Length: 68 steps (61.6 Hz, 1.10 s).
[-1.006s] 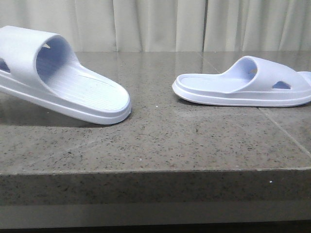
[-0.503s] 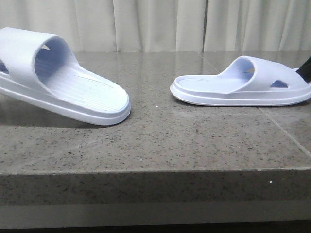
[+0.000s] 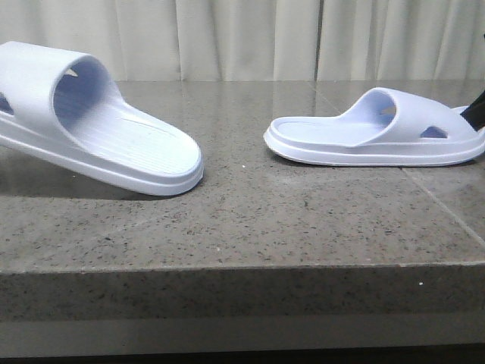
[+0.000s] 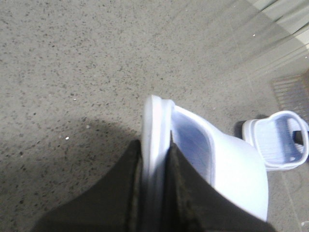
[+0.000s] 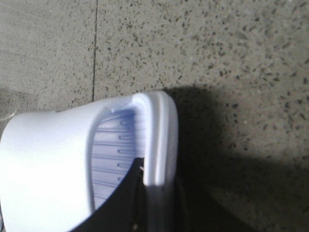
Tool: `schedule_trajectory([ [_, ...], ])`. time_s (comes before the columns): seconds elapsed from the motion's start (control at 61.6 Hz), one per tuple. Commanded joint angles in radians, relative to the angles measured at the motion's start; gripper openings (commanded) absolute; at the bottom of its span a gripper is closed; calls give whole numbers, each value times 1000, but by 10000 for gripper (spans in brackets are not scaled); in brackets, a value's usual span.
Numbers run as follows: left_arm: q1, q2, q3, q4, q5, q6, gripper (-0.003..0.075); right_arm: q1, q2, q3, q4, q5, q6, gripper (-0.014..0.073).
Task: Insert blue slippers together front up
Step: 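Grasp the heel of the other slipper with the right gripper, then lift the right-held slipper and nest it onto the left-held slipper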
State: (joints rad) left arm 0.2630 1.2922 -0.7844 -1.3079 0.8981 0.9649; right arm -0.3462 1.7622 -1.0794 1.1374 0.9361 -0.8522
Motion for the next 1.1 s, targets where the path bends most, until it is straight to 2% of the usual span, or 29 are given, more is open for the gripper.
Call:
schedule_trajectory([
  [0.0, -28, -30, -22, -111, 18, 2, -20, -2, -96, -23, 25, 49, -34, -114],
  [0.13, -109, -30, -22, -128, -31, 2, -20, -15, -205, -23, 25, 47, -3, -114],
  [0.357, -321, -25, -22, -247, -289, 2, -20, -116, -399, 29, 82, 53, 77, -117],
  [0.471, -390, 11, -22, -267, -322, 2, -20, -187, -446, 90, 107, 94, 77, -117],
  [0.568, -433, 55, -22, -281, -359, 2, -20, -202, -451, 145, 145, 124, 70, -117],
  [0.698, -468, 107, -22, -288, -380, 2, -20, -172, -451, 199, 203, 127, 12, -117],
  [0.828, -497, 152, -22, -291, -382, 2, -20, -99, -451, 232, 216, 88, -7, -117],
  [1.088, -525, 167, -22, -301, -410, 17, -20, 86, -450, 263, 218, -89, -6, -117],
])
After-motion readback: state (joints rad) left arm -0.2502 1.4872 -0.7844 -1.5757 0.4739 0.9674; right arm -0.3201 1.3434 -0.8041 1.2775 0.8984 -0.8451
